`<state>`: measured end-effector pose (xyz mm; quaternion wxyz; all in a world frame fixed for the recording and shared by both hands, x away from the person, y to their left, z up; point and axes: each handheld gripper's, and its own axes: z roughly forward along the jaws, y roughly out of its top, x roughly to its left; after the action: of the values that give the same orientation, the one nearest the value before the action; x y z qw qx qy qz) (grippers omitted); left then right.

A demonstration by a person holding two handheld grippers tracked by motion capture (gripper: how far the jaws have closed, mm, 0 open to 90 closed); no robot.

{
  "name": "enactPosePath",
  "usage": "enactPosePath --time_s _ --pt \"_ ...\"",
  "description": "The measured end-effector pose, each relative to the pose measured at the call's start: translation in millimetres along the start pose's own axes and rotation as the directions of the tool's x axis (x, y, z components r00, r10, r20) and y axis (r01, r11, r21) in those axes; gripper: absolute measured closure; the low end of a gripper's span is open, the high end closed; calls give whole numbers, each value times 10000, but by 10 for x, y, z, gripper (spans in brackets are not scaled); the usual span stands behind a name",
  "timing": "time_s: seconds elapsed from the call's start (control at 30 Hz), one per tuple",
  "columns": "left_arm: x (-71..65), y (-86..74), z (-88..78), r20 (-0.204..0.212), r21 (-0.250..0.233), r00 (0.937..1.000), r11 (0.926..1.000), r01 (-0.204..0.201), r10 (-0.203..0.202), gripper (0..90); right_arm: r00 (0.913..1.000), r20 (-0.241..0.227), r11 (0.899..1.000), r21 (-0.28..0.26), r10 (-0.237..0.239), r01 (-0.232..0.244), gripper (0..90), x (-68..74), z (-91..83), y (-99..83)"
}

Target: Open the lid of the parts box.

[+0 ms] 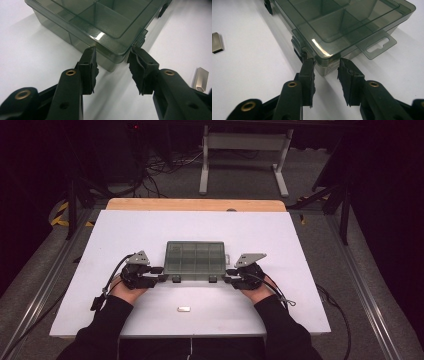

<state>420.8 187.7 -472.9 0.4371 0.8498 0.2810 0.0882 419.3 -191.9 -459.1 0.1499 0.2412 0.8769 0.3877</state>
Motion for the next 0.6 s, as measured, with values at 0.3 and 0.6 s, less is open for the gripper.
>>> enactPosePath --time_s 0.3,0.6 --pt "-8 0 1 -93 -5 9999 10000 -66 66 577 10000 32 10000 8 -27 27 665 5 -5 1" --pt "-12 0 -1 -123 -8 9999 10000 -91 91 579 9999 94 9999 -112 -65 66 694 20 -17 11"
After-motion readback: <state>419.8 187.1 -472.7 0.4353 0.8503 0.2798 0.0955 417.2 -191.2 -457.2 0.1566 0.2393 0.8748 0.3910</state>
